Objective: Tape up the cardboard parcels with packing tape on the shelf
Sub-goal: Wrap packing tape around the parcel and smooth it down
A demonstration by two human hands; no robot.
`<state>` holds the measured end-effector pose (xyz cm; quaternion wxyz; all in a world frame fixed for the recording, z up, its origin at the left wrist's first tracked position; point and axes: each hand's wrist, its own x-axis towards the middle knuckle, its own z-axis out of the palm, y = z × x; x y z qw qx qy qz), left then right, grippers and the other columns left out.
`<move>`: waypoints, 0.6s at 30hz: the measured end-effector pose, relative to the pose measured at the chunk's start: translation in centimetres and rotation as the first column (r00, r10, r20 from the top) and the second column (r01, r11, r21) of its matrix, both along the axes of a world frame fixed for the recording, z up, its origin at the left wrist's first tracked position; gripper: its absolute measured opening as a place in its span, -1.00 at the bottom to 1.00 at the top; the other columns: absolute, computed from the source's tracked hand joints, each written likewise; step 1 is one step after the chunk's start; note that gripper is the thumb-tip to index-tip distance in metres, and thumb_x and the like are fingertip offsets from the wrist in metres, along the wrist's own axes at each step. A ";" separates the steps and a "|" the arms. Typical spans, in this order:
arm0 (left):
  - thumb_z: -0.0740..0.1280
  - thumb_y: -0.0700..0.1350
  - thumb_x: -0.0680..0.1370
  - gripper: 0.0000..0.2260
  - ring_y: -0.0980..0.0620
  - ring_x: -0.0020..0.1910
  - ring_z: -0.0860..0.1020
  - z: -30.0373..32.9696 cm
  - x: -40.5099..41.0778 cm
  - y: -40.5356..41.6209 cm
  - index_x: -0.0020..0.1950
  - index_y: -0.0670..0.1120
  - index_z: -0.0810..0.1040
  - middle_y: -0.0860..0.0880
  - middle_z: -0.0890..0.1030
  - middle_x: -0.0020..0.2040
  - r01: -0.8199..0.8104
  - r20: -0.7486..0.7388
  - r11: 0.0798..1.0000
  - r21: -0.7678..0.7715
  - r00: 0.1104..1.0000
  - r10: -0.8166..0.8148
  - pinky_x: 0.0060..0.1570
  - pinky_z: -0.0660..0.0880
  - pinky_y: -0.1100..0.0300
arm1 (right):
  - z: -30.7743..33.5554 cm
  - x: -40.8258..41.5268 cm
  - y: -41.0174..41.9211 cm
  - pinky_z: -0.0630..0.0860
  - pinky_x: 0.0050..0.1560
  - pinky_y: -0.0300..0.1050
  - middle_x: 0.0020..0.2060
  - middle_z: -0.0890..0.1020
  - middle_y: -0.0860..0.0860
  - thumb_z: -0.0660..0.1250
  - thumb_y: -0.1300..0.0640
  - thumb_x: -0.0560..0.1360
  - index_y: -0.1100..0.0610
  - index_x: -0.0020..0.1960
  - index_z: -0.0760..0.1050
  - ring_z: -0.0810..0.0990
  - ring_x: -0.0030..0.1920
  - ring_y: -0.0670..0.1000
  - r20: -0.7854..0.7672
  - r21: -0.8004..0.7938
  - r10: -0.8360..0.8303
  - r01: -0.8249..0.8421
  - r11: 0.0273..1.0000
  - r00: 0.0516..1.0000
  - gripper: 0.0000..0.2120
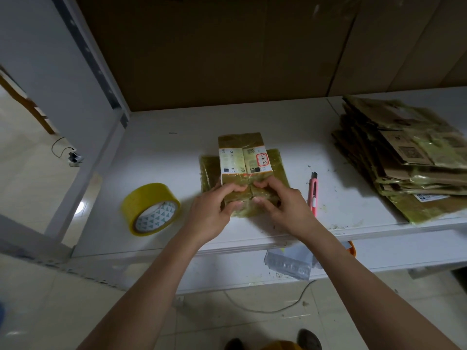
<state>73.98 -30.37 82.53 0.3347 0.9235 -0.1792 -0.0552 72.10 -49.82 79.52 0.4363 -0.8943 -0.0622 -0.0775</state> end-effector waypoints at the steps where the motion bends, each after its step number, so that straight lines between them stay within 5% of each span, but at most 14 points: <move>1: 0.32 0.00 0.60 -0.74 -0.04 0.01 0.58 -0.1 0.1 0.0 0.29 0.16 0.52 0.03 0.61 0.17 -0.005 -0.008 1.000 -0.004 1.000 0.005 -0.29 0.28 0.49 | 0.1 -0.1 0.2 0.50 -0.03 -0.31 0.12 0.63 -0.11 0.38 0.09 0.54 0.10 0.17 0.48 0.60 -0.03 -0.11 -0.006 0.005 0.007 -0.007 1.000 1.000 -0.77; 6: 0.30 -0.12 0.62 -0.56 0.05 0.32 0.48 0.3 0.1 1.4 0.36 0.37 0.40 0.19 0.40 0.44 0.071 -0.146 0.986 -0.149 0.985 -0.093 0.27 0.47 0.08 | 1.6 -0.4 0.7 0.35 -0.09 -0.57 0.18 0.55 0.06 0.30 0.21 0.59 0.10 0.22 0.47 0.54 -0.02 -0.20 -0.140 0.057 0.013 -0.004 0.998 0.990 -0.79; 9: 0.35 -0.20 0.58 -0.40 0.05 0.06 0.66 2.1 -0.3 4.0 0.39 0.43 0.30 0.25 0.44 0.34 0.016 -0.068 0.967 -0.255 0.997 -0.034 0.15 0.57 0.02 | 3.3 -0.4 0.3 0.27 0.12 -0.60 0.27 0.49 0.05 0.34 0.21 0.54 -0.04 0.27 0.47 0.53 0.17 -0.02 -0.149 -0.071 0.006 -0.017 0.997 0.989 -0.66; 11: 0.37 -0.22 0.56 -0.53 0.00 0.02 0.67 3.0 -0.1 6.4 0.40 0.17 0.44 0.10 0.55 0.24 -0.126 0.120 0.961 -0.247 0.980 0.160 0.13 0.57 0.04 | 4.9 -0.7 0.8 0.24 0.36 -0.35 0.32 0.42 0.04 0.36 0.26 0.49 -0.02 0.29 0.50 0.39 0.34 0.08 -0.049 -0.212 -0.028 0.017 0.977 0.998 -0.59; 13: 0.40 -0.12 0.53 -0.70 -0.10 0.12 0.61 3.4 0.1 9.0 0.27 -0.07 0.59 -0.06 0.63 0.18 -0.257 0.275 0.955 -0.147 0.917 0.289 0.19 0.52 0.00 | 6.4 -1.0 2.1 0.40 0.25 -0.21 0.36 0.41 0.10 0.36 0.30 0.46 0.06 0.21 0.57 0.49 0.25 0.12 0.182 -0.230 -0.080 0.121 0.966 0.980 -0.65; 15: 0.37 0.06 0.46 -0.63 -0.11 0.14 0.57 3.3 0.2 11.0 0.18 -0.10 0.63 -0.09 0.63 0.16 -0.309 0.285 0.950 -0.038 0.908 0.306 0.20 0.49 -0.04 | 7.5 -1.0 4.5 0.43 0.12 -0.35 0.25 0.56 0.11 0.33 0.34 0.46 0.11 0.10 0.62 0.61 0.06 0.06 0.340 -0.171 -0.039 0.103 0.980 0.940 -0.73; 18: 0.38 0.14 0.44 -0.58 -0.02 0.08 0.56 3.0 -0.4 12.7 0.21 -0.05 0.61 -0.06 0.62 0.15 -0.293 0.082 0.954 -0.065 0.951 0.298 0.11 0.54 -0.01 | 6.8 -0.7 9.1 0.54 -0.02 -0.32 -0.06 0.68 0.03 0.28 0.42 0.49 0.20 0.04 0.63 0.64 -0.09 -0.08 0.256 -0.008 0.103 -0.105 0.994 0.961 -0.76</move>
